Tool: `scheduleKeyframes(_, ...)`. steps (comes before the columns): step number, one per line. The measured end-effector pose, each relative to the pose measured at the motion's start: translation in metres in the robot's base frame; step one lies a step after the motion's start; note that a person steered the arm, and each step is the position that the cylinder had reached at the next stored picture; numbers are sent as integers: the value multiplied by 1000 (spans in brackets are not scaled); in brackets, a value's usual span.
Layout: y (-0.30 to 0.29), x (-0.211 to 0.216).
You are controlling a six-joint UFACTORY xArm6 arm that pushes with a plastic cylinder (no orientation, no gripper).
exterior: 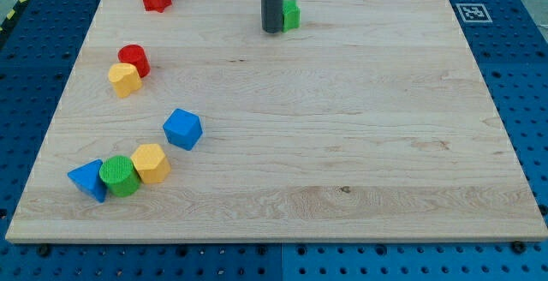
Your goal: Place the green star to the top center
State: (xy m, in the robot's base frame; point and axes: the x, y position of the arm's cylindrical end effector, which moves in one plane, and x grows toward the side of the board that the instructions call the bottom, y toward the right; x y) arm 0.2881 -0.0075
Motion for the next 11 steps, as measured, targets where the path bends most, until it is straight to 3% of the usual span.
scheduleKeyframes(4,3,-26)
scheduleKeyframes(7,59,4)
scheduleKeyframes(11,58,-39)
